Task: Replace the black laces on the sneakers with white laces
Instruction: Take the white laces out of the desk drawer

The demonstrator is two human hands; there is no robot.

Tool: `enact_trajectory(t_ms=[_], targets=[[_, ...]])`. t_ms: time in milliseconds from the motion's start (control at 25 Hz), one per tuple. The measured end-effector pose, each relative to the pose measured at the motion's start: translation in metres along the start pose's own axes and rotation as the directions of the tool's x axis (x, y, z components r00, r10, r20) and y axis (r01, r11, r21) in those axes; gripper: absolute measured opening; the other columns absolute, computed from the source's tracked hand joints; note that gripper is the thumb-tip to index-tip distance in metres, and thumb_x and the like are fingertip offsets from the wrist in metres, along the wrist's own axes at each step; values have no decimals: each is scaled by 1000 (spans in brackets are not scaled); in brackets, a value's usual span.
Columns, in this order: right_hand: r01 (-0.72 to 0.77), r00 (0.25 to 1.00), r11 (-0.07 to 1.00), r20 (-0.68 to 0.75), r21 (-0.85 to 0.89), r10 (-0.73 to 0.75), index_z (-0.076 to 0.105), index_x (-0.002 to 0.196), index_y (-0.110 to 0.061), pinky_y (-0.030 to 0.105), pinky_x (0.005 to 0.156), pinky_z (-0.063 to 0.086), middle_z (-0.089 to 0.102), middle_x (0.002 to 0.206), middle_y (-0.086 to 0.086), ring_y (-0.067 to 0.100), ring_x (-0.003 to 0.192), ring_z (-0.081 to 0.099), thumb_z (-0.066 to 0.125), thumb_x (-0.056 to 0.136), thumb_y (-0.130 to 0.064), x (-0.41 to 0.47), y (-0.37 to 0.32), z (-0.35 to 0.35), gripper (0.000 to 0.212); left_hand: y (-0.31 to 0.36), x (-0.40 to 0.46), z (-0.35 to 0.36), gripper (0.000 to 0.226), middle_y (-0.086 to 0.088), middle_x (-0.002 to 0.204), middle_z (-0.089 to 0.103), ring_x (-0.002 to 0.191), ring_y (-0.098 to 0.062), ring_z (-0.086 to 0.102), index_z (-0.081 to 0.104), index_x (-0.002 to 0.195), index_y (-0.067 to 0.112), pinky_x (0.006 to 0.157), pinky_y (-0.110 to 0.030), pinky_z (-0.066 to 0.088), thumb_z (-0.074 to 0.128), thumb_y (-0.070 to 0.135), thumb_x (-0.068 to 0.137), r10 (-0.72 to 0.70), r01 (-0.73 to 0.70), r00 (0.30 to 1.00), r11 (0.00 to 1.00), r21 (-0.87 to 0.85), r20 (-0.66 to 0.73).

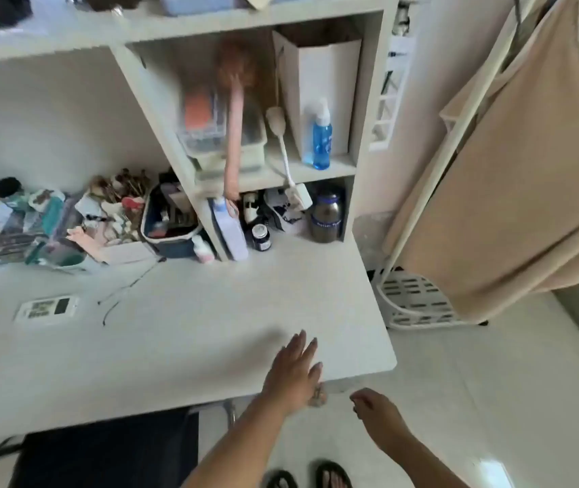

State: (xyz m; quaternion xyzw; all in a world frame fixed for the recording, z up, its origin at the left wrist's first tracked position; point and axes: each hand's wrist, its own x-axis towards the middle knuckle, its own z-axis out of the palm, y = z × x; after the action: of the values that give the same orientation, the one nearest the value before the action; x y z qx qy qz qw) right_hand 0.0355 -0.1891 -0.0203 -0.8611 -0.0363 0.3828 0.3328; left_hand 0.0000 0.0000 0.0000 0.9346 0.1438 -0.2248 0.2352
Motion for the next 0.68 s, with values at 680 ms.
enact_trajectory(t_ms=[680], targets=[[-138, 984, 973, -85, 186, 156, 60, 87, -6, 24, 65, 38, 61, 84, 8, 20, 73, 54, 44, 94, -16, 86, -11, 88, 20, -34, 20, 74, 61, 3, 145, -37, 132, -19, -40, -25, 140, 26, 106, -34, -31, 15, 45, 99, 120, -57, 967, 961, 270, -223]])
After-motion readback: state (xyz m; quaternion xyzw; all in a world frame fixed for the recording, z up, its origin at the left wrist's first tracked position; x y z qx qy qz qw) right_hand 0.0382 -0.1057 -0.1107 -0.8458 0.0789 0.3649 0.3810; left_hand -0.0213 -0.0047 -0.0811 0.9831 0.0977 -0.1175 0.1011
